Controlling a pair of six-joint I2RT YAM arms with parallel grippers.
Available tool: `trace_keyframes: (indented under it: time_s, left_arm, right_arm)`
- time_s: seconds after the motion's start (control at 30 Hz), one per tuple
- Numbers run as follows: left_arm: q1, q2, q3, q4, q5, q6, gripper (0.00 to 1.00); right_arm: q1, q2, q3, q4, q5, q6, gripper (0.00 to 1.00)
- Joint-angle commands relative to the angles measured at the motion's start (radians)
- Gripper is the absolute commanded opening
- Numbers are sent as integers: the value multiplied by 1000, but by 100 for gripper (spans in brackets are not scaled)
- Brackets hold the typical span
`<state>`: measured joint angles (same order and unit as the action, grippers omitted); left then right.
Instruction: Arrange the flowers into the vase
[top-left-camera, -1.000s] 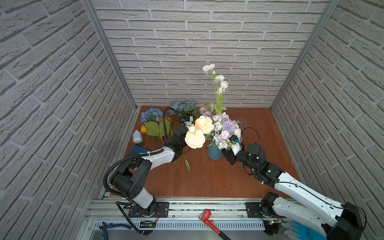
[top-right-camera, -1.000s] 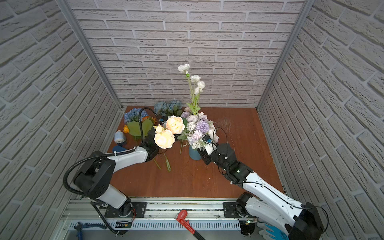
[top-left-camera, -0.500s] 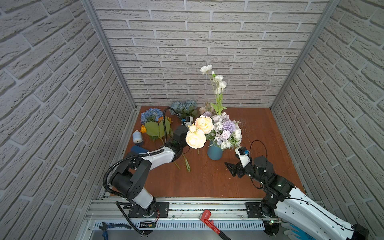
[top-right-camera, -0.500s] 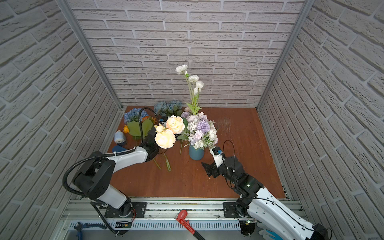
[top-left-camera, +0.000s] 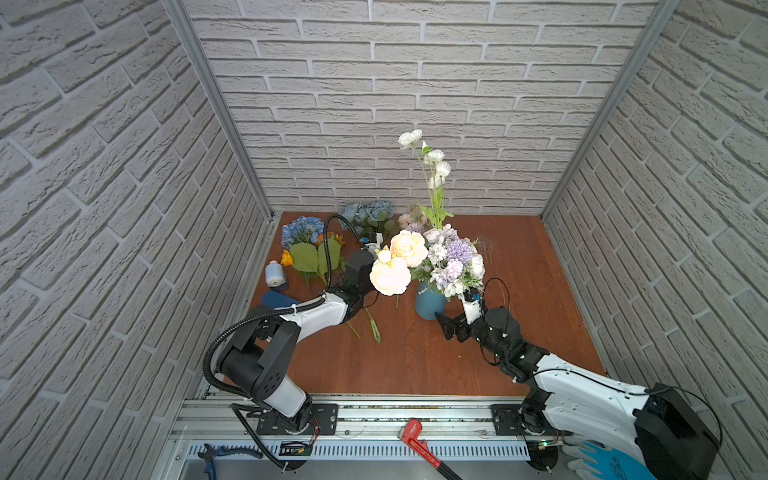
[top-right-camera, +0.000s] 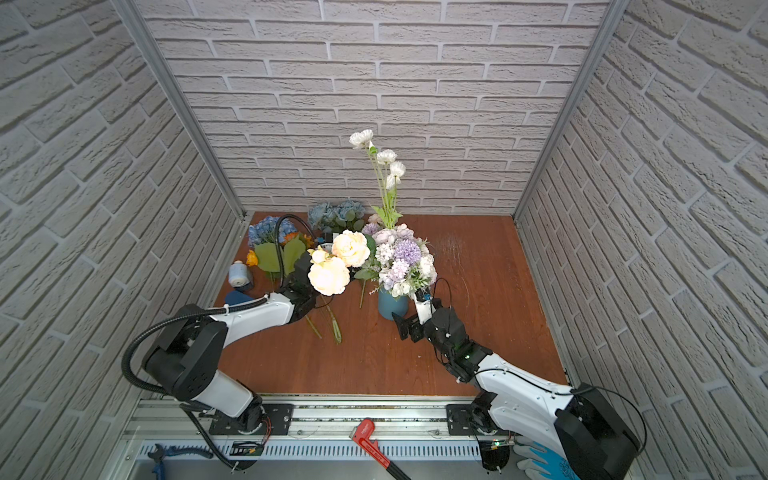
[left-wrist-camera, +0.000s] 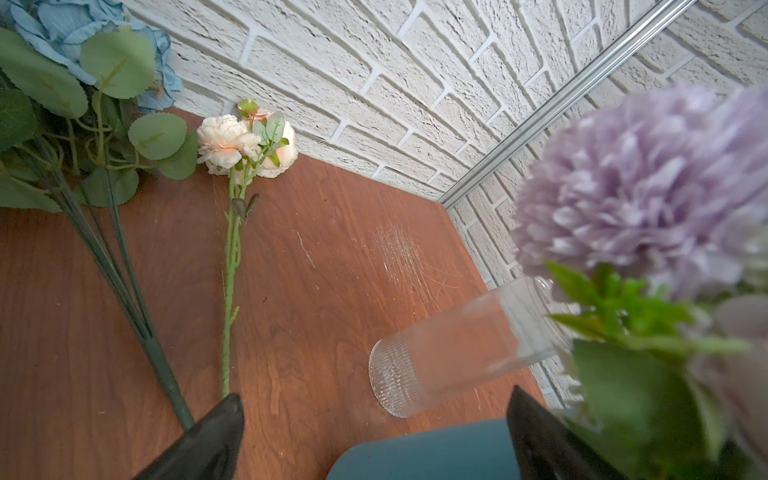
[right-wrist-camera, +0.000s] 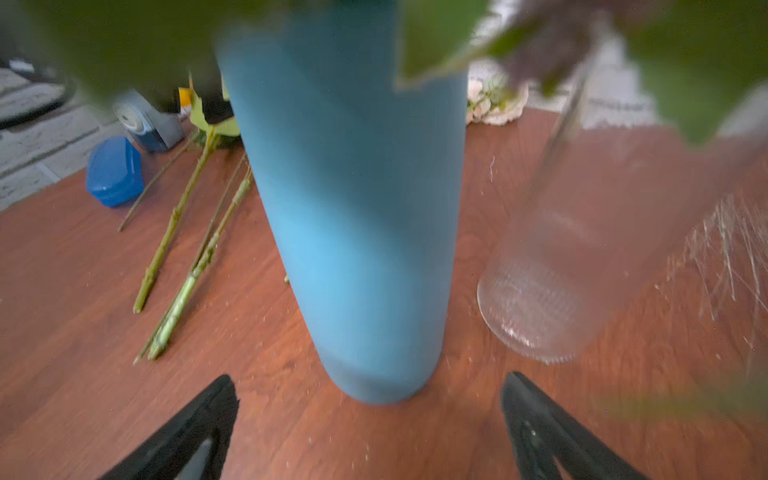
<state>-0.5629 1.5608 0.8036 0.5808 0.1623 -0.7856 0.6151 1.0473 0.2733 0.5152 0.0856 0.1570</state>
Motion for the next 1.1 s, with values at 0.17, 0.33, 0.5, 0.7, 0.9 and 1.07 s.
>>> trace_keyframes:
  time_s: [0.17, 0.33, 0.5, 0.7, 0.9, 1.07]
  left_arm:
    - [-4, 28, 0, 3, 9, 27, 98]
    - [-6, 70, 34, -12, 23, 38, 98]
    - [-9, 100, 64, -27, 38, 46, 98]
    - [-25, 118, 85, -29, 54, 49, 98]
    - [-41, 115, 84, -24, 52, 49, 98]
    - [-50, 124, 82, -5, 62, 43, 97]
  right_arm:
    - [-28, 266, -36, 765, -38, -60, 99]
    - [-30, 332, -19, 849, -71, -80, 99]
    - [-29, 357, -3, 853, -34, -106, 99]
    - [-31, 443, 58, 878, -50, -110, 99]
    - [-38, 513, 117, 890, -51, -100, 98]
    - [-44, 538, 130, 888, -32, -84, 95]
